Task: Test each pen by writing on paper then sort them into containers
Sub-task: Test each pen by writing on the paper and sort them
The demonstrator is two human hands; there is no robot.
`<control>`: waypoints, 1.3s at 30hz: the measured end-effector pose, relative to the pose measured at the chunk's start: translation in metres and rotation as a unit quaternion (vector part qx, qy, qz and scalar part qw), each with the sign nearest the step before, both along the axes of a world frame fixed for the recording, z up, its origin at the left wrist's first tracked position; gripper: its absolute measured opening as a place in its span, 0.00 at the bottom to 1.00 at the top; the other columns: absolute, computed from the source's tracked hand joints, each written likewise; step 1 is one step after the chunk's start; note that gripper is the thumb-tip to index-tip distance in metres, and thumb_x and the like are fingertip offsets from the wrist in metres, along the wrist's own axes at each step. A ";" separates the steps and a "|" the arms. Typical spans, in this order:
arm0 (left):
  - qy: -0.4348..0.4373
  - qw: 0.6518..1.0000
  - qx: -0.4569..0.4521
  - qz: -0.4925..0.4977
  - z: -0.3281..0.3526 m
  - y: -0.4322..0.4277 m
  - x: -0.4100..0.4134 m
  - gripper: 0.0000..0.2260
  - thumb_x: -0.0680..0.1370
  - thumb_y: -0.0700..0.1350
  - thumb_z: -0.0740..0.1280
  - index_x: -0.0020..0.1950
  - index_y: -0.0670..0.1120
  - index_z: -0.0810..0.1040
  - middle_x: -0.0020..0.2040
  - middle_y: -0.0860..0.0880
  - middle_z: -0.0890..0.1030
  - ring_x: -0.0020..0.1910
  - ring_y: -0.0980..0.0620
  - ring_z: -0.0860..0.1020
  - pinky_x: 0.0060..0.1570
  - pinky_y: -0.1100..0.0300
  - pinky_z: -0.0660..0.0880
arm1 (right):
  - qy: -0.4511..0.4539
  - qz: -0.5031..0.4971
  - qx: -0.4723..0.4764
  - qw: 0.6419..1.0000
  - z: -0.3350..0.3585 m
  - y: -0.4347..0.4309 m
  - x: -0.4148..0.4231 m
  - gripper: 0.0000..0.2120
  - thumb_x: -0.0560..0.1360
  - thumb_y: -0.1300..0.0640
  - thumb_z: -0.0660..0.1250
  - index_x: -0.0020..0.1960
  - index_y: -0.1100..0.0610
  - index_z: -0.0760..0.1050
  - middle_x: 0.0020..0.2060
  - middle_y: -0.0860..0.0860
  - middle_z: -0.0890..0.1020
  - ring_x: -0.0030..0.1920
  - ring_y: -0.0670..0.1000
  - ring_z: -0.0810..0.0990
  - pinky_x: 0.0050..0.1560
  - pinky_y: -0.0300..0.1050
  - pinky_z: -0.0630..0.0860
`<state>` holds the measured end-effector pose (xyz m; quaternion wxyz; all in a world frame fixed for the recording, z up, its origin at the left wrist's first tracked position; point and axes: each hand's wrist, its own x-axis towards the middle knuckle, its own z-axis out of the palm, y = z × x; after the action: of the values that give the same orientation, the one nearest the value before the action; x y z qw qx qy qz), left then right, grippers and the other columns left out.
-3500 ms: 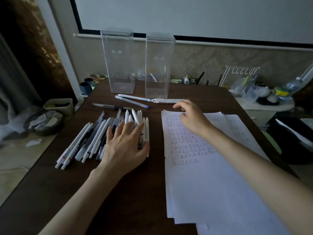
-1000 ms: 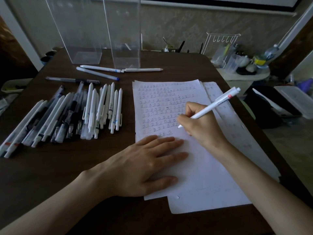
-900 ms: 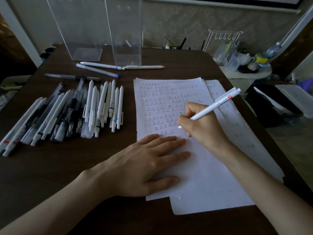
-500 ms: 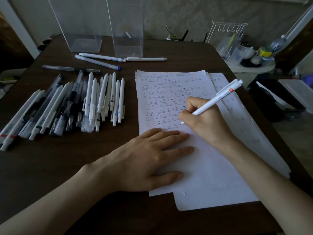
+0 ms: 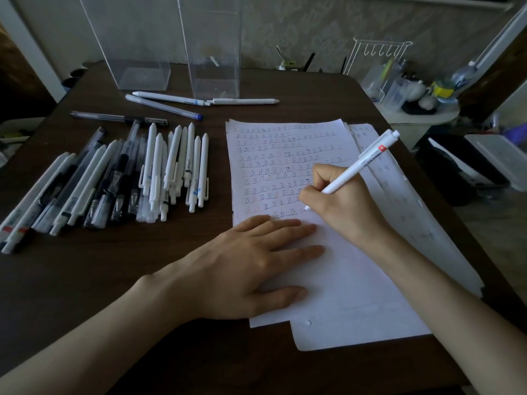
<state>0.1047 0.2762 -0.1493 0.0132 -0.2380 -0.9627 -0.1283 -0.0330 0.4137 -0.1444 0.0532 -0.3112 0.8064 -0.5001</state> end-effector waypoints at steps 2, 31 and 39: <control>0.000 1.000 0.003 0.001 0.000 0.000 0.000 0.26 0.79 0.61 0.53 0.75 0.53 0.60 0.76 0.49 0.58 0.74 0.53 0.55 0.71 0.55 0.52 | -0.008 0.009 -0.004 1.000 -0.001 0.001 0.000 0.18 0.67 0.63 0.66 0.28 0.55 0.58 0.21 0.46 0.61 0.25 0.45 0.62 0.29 0.52 0.67; 0.002 0.965 0.235 0.115 0.011 -0.009 0.000 0.15 0.73 0.64 0.61 0.52 0.56 0.69 0.52 0.58 0.78 0.53 0.61 0.76 0.53 0.59 0.74 | -0.043 0.066 -0.073 0.994 0.006 0.006 -0.002 0.09 0.74 0.64 0.69 0.50 0.53 0.76 0.41 0.50 0.80 0.41 0.44 0.77 0.36 0.34 0.74; -0.018 0.972 0.221 0.084 0.009 -0.010 -0.002 0.28 0.72 0.61 0.66 0.70 0.60 0.63 0.59 0.55 0.76 0.59 0.62 0.72 0.58 0.67 0.70 | -0.024 0.061 -0.034 0.997 0.002 0.003 -0.001 0.18 0.76 0.65 0.63 0.59 0.45 0.75 0.52 0.48 0.79 0.48 0.42 0.74 0.41 0.32 0.74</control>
<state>0.1026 0.2662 -0.1407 0.0591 -0.1454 -0.9271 -0.3405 -0.0339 0.4167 -0.1421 0.0925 -0.3496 0.7669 -0.5301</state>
